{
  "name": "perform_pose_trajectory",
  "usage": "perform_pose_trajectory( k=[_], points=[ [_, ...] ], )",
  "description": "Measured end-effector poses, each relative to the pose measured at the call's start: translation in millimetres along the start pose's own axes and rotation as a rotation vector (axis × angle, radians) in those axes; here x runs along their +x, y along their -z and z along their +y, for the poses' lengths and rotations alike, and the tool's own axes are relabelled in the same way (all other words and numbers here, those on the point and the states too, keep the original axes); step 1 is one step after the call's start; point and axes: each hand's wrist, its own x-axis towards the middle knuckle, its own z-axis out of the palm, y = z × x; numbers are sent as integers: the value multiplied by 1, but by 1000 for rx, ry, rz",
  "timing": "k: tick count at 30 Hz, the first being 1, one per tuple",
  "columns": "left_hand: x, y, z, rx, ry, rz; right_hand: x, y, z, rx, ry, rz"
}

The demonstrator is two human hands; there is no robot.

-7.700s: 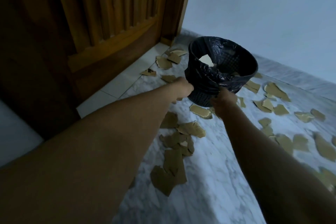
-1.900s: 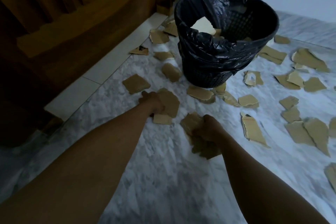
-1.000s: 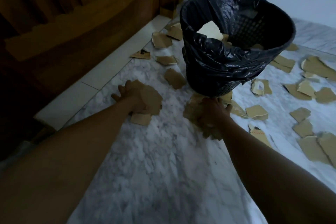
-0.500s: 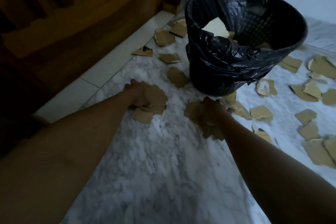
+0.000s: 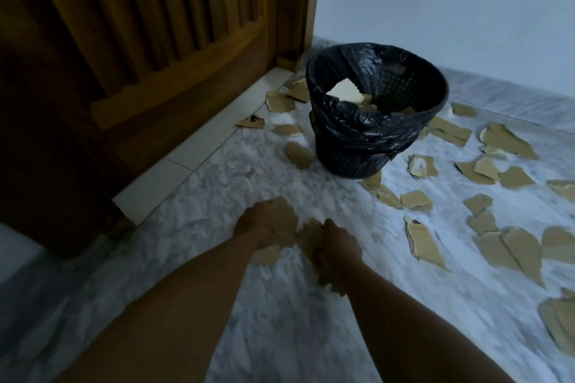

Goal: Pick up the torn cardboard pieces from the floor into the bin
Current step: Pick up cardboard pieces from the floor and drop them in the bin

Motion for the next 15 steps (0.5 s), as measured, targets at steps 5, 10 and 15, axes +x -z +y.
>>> perform_pose_trajectory(
  k=[5,10,15],
  points=[
    [-34,10,8,85,-107,29,-29,7,-3,32,85,-20],
    [-36,80,63,-35,-233,263,-30,105,-48,198,343,242],
    [-28,183,144,-450,-298,508,-36,256,-95,301,637,692]
  ],
)
